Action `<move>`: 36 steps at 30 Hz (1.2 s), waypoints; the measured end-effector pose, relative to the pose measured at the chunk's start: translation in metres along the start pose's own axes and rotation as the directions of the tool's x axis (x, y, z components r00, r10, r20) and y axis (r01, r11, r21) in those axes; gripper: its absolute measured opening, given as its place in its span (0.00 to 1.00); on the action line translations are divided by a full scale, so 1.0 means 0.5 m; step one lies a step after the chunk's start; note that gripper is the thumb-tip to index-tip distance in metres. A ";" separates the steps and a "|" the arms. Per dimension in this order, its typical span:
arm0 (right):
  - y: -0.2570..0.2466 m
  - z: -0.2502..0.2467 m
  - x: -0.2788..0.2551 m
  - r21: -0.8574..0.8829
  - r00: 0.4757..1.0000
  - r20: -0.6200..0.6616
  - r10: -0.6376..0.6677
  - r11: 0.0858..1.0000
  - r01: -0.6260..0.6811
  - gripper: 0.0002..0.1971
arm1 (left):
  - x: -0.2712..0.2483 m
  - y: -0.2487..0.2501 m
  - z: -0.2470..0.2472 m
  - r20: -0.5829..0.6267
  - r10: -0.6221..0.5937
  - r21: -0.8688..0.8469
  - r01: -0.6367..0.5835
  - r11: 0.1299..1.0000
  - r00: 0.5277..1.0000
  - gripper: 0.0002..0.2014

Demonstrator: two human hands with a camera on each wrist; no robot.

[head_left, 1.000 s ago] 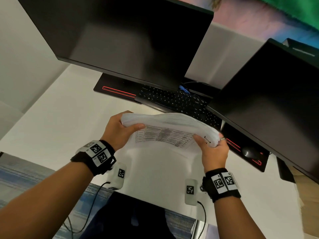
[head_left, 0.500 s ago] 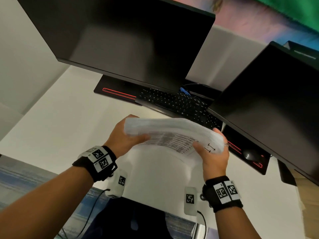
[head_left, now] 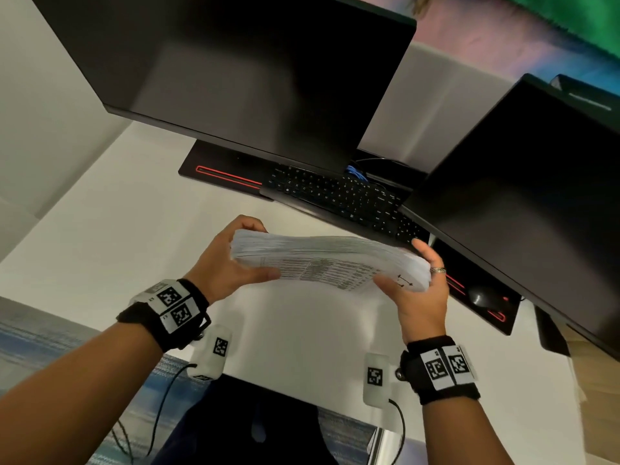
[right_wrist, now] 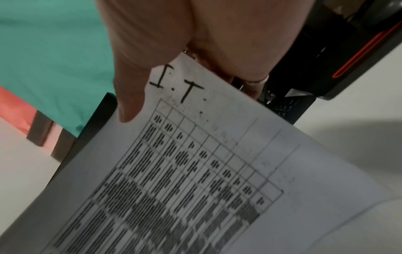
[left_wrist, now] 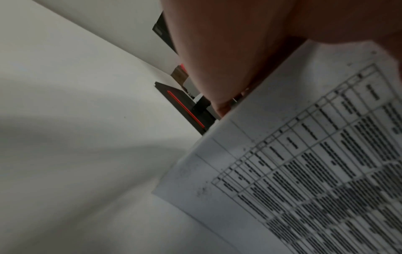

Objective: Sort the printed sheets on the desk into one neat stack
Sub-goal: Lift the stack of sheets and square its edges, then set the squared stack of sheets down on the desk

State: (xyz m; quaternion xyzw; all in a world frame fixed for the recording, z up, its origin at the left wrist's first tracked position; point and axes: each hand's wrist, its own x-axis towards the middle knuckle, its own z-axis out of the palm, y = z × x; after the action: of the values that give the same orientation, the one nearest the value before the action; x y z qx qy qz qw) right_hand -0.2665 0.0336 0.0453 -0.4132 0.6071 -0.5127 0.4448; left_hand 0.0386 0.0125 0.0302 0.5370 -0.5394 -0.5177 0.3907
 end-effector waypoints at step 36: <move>0.221 0.042 0.019 -0.572 0.907 0.079 0.413 0.764 -0.298 0.16 | 0.033 -0.195 0.036 -0.248 -0.443 0.286 0.501 0.817 0.862 0.31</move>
State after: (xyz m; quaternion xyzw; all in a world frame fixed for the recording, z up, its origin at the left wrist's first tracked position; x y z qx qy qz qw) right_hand -0.2537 0.0339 -0.0670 -0.4490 0.7473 -0.1790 0.4560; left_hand 0.0363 0.0096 -0.0704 0.7555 -0.4348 -0.4495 0.1952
